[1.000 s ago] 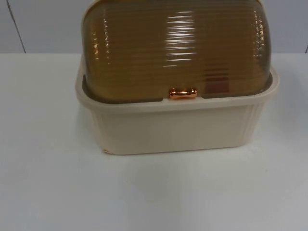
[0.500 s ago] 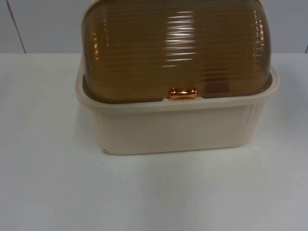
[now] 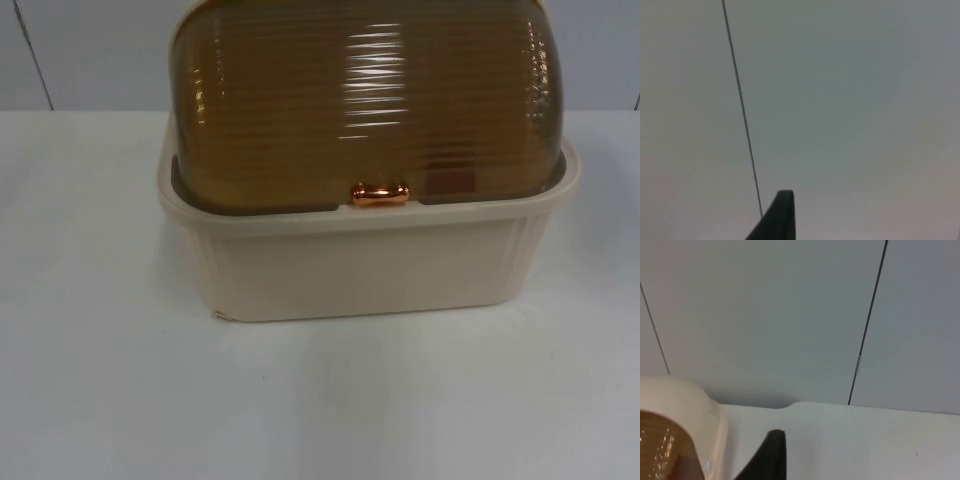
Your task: Open the box lid with the left hand, place the block into the box with the right hand, then close the box lid with the left hand.
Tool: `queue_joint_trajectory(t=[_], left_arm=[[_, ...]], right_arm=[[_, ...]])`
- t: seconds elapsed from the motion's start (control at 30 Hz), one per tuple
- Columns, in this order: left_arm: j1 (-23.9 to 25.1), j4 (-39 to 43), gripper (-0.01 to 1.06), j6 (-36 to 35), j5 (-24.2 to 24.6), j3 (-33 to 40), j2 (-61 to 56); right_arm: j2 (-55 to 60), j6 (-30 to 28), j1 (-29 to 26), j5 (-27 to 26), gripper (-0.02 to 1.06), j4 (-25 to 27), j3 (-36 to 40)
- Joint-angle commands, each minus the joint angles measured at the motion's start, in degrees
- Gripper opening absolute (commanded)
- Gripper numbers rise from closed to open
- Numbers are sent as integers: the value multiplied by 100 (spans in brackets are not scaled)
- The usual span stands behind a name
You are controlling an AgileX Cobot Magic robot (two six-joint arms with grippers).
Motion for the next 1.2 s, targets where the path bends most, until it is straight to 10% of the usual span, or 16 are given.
queue_joint_trajectory(t=[0.0,0.97,1.17], left_arm=[[-33,-19,105,-58,-259,-5,-74],[-33,584,105,-47,385,-5,-2263],[-33,760,105,-47,1095,-25,-3297]], right_arm=[[-43,4,0,-144,105,-25,-22],[-2326,457,0,-1154,105,-173,-22],[-3102,0,0,-287,105,-173,-22]])
